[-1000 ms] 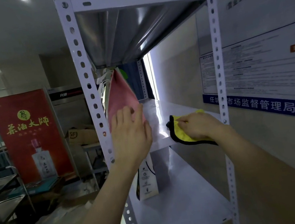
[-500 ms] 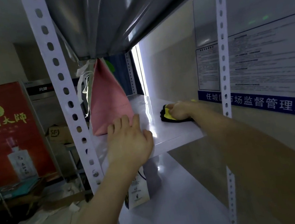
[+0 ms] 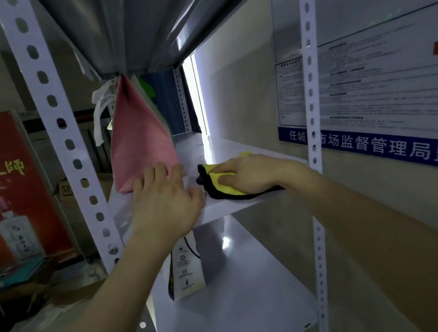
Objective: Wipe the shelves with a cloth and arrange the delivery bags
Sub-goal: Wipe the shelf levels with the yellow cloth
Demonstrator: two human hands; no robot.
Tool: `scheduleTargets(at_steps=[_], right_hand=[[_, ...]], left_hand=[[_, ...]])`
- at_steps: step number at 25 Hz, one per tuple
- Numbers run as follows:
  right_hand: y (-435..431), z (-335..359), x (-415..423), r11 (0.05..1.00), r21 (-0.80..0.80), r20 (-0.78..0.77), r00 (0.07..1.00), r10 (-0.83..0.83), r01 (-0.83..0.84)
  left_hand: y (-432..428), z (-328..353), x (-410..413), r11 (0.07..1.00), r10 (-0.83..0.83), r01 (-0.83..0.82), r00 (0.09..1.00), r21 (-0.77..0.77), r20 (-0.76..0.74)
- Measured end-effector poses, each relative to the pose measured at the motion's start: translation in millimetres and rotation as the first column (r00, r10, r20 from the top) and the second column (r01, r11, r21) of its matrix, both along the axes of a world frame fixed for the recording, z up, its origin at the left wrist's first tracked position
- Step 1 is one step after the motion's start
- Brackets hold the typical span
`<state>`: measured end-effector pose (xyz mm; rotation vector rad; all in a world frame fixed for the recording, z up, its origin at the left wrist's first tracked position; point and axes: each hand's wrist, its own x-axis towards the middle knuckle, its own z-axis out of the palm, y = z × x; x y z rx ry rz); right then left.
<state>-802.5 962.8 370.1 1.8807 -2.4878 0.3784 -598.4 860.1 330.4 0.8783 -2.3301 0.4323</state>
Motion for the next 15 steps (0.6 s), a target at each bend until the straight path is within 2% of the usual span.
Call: scheduleTargets(at_steps=[4, 9, 15], right_hand=[[46, -3, -22, 0.993, -0.021, 0.04, 0.993, -0.114, 0.115], [1, 18, -42, 0.941, 0.14, -0.104, 0.95, -0.295, 0.308], [-54, 33, -44, 0.937, 0.262, -0.131, 0.971, -0.201, 0.229]], left_hand=[[-6, 0, 0, 1.0, -0.009, 0.01, 1.0, -0.026, 0.011], [-7, -1, -2, 0.997, -0.019, 0.018, 1.0, -0.069, -0.005], [-5, 0, -2, 0.998, 0.012, -0.013, 1.0, -0.057, -0.017]])
